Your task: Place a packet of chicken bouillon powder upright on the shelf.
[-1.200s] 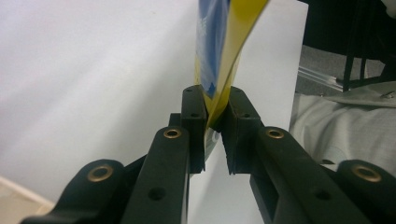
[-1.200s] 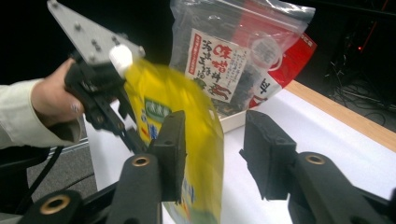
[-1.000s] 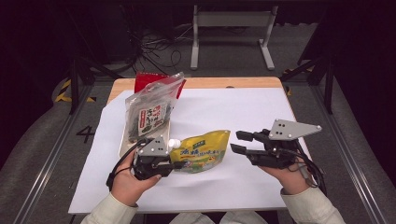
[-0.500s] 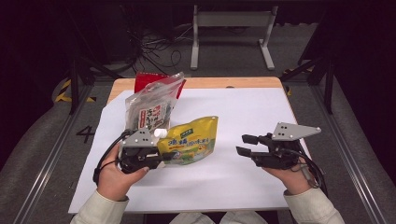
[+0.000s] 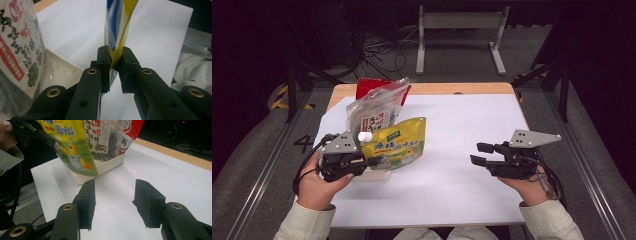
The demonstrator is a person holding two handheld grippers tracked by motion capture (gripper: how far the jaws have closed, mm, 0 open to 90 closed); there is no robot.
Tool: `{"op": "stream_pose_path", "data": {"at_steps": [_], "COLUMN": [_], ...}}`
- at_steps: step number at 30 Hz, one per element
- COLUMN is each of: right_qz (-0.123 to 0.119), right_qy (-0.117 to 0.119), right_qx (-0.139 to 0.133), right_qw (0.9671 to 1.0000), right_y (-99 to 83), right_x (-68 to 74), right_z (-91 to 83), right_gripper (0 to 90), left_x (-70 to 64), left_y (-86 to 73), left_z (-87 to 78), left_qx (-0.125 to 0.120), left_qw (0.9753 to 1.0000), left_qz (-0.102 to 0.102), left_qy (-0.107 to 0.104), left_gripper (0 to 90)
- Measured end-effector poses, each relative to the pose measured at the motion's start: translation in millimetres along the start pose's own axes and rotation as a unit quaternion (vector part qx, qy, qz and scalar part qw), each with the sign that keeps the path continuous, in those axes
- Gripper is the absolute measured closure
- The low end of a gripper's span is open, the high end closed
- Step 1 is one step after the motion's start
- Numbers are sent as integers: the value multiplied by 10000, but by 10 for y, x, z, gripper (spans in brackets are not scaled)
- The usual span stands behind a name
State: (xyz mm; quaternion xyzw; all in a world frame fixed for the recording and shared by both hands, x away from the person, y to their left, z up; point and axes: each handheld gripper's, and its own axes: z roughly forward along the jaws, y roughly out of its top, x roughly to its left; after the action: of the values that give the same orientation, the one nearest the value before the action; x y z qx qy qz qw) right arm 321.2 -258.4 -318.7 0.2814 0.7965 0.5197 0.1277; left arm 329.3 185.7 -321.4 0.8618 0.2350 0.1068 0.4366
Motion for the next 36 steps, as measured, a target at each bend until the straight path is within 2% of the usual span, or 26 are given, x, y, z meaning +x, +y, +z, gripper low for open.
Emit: {"op": "stream_pose_path", "data": {"at_steps": [14, 18, 27, 36], "right_qz": [87, 112, 143, 167], "right_qy": [-32, -24, 2, 0], "right_qx": [4, -5, 38, 10], "right_qw": [10000, 9999, 9999, 9999], "right_y": [-23, -29, -46, -48], "right_x": [-48, -56, -63, -73], "right_z": [-41, -51, -26, -37], "right_gripper": [495, 493, 491, 487], "left_x": [170, 235, 321, 393], "left_y": [-133, -201, -302, -386], "left_z": [-149, -207, -285, -354], "left_qx": [48, 68, 110, 133], "left_qw": [9997, 9995, 9991, 9981], "left_qz": [-50, -156, -248, -494], "left_qy": [230, 261, 328, 355], "left_gripper": [800, 800, 800, 801]}}
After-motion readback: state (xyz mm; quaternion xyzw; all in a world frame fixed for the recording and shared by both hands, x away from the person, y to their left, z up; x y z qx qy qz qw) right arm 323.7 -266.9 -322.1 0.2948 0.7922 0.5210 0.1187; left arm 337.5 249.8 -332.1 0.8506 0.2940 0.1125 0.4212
